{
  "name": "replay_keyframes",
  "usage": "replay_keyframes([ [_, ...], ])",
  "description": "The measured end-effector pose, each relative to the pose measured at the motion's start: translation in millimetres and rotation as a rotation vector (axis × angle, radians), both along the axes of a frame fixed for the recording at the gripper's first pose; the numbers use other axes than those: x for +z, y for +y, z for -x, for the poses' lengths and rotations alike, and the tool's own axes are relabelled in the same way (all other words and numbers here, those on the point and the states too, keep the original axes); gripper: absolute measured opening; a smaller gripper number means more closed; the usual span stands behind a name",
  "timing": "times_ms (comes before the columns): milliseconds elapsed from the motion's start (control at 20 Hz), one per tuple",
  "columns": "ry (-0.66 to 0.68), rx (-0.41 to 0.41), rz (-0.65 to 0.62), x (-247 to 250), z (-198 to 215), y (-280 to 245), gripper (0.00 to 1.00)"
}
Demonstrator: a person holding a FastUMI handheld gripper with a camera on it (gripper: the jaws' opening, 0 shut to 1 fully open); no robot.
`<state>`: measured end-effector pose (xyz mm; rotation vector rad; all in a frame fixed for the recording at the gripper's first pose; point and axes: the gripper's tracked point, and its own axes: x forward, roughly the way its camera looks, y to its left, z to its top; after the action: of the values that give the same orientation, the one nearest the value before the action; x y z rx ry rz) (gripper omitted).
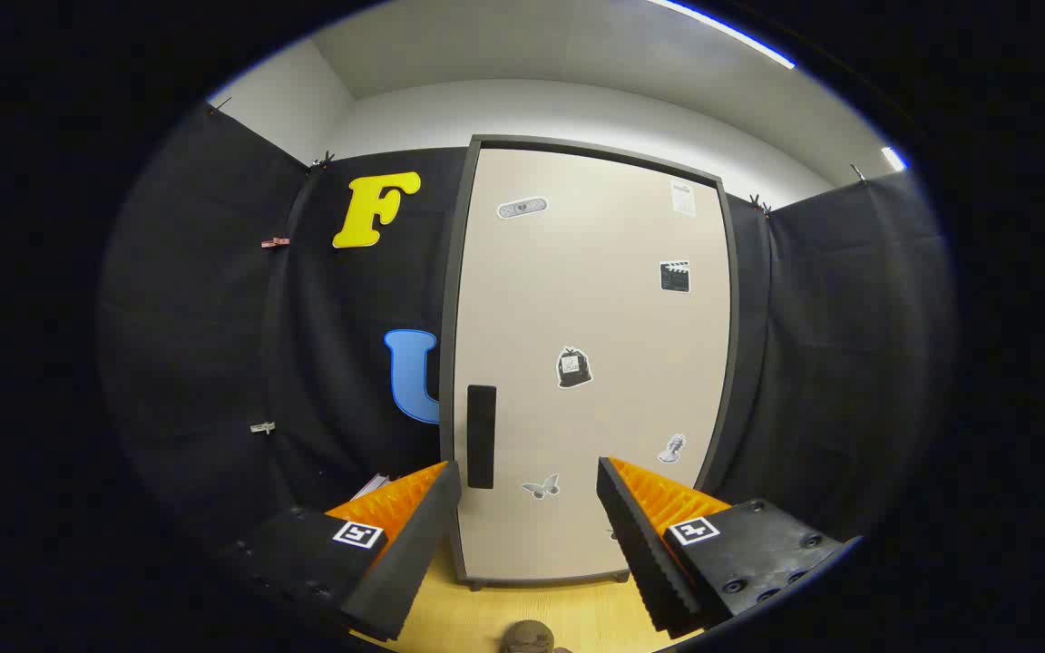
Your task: Open the shoe cabinet door, grab the shoes and put them into the shoe cabinet, then close the shoe cabinet door.
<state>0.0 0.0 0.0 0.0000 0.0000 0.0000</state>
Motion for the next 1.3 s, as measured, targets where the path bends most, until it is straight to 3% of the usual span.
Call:
replay_keyframes([
  [450, 0.009, -0.028, -0.016, -6, -10, -10, 0.98],
  [800, -0.006, -0.004, -0.032, -4, -20, 3, 0.98],
  [1300, 0.01, 0.019, -0.044, -21, -68, 36, 0.98],
])
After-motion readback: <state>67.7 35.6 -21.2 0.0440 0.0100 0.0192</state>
